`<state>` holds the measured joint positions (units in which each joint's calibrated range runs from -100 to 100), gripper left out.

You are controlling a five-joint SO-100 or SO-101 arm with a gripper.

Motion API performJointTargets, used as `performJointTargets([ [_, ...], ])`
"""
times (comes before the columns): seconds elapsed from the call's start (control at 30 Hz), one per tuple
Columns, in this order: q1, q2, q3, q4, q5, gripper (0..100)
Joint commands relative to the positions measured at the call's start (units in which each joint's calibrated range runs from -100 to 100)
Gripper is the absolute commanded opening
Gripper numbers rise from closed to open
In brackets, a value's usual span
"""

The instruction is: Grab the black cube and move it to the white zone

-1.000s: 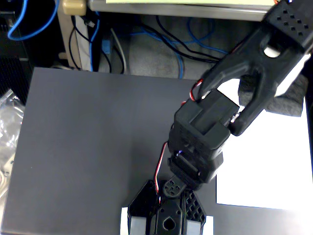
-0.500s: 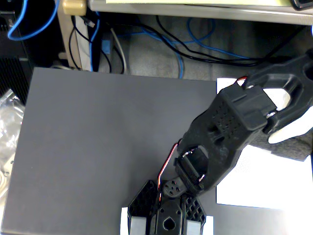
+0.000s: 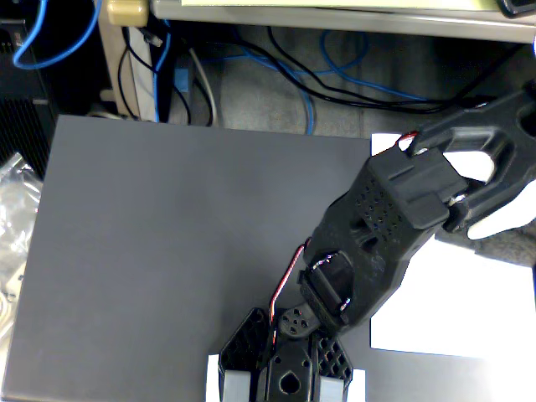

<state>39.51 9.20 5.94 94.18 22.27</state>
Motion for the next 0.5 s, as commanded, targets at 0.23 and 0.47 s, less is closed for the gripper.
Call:
performJointTargets([
  [0.23,-0.4,-4.8,-1.6,0.2,0.4,34],
  [0.47,-5.7,-5.0,-14.6,5.4,-2.1,34],
])
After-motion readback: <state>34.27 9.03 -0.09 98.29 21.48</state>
